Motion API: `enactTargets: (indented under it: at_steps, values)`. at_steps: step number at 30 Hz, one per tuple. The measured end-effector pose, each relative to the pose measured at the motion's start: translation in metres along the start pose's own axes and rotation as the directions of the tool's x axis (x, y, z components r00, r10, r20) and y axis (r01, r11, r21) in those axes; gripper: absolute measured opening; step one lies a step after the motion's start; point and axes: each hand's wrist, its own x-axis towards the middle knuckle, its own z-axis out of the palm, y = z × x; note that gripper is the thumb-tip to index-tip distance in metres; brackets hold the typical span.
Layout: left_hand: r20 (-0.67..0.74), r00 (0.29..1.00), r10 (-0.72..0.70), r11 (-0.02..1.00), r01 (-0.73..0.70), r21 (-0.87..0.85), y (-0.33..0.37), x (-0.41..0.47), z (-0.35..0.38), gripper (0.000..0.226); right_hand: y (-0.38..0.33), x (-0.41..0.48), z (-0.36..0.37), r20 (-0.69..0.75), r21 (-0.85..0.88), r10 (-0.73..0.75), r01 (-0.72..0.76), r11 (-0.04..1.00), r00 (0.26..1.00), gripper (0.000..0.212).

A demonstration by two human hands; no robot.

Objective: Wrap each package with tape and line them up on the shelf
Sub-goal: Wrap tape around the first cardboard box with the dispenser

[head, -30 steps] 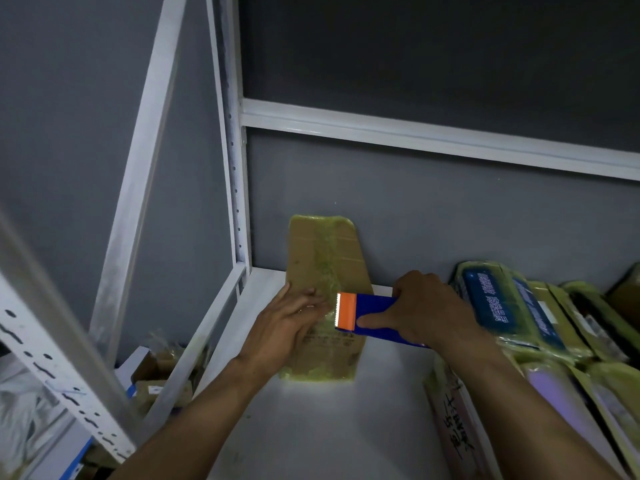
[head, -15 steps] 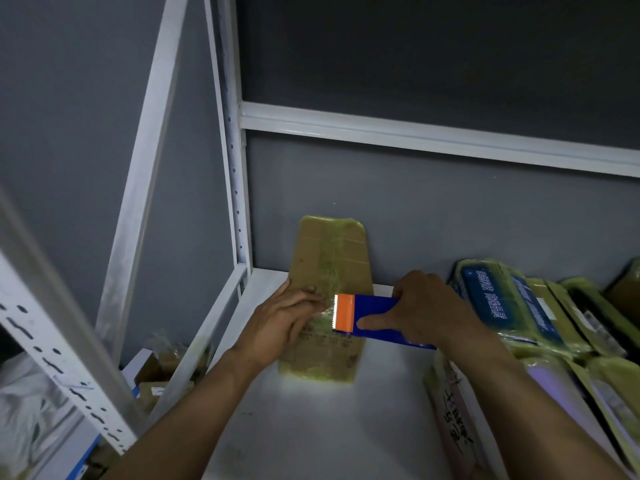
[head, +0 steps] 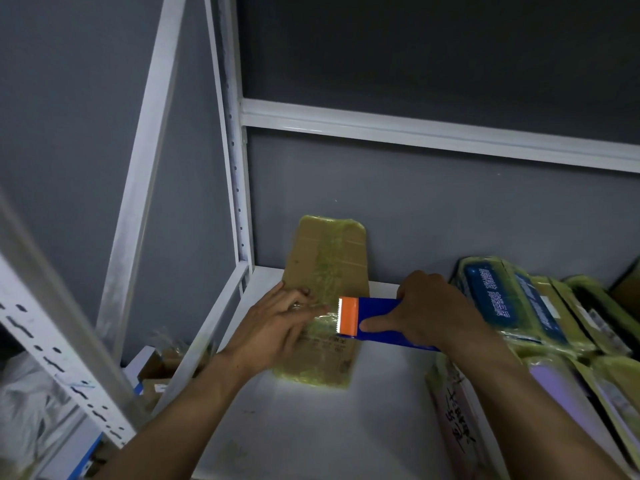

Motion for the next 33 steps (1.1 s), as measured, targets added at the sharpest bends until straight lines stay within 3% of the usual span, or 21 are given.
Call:
enactTargets:
  at_steps: [3, 8, 13, 17, 25, 30, 33]
  values:
    - [-0.096, 0.995, -0.032, 0.999, 0.029, -0.039, 0.005, 0.002, 0.008, 0.029, 0.003, 0.001, 0.001, 0.007, -0.001, -0.003, 0.003, 1.0, 1.0, 0.087]
    - [-0.165, 0.986, -0.032, 0.996, 0.017, -0.092, 0.002, 0.007, 0.023, 0.024, 0.007, 0.0, 0.006, -0.005, 0.011, 0.012, -0.012, 1.0, 1.0, 0.085]
    - [-0.154, 0.987, -0.034, 0.994, 0.017, -0.11, 0.001, 0.009, 0.02, 0.022, 0.009, -0.005, 0.008, 0.005, 0.058, 0.009, -0.009, 0.998, 1.0, 0.08]
    - [-0.126, 0.991, -0.037, 0.995, 0.026, -0.092, 0.004, 0.014, 0.013, 0.032, 0.011, -0.01, 0.005, 0.011, 0.068, 0.003, -0.004, 0.998, 1.0, 0.072]
    - [-0.088, 0.996, -0.004, 0.997, -0.003, -0.079, 0.003, 0.015, 0.008, 0.026, 0.025, -0.016, -0.003, 0.022, 0.093, 0.055, -0.057, 0.994, 0.998, 0.073]
    - [-0.079, 0.994, 0.079, 0.997, -0.078, 0.012, 0.003, 0.009, 0.012, 0.034, 0.026, -0.013, 0.003, 0.029, 0.08, 0.068, -0.07, 0.994, 0.997, 0.077]
    - [-0.082, 0.997, -0.002, 0.999, 0.004, 0.032, 0.01, 0.008, 0.015, 0.028, 0.026, -0.007, 0.005, 0.024, 0.084, 0.072, -0.074, 0.994, 0.997, 0.078]
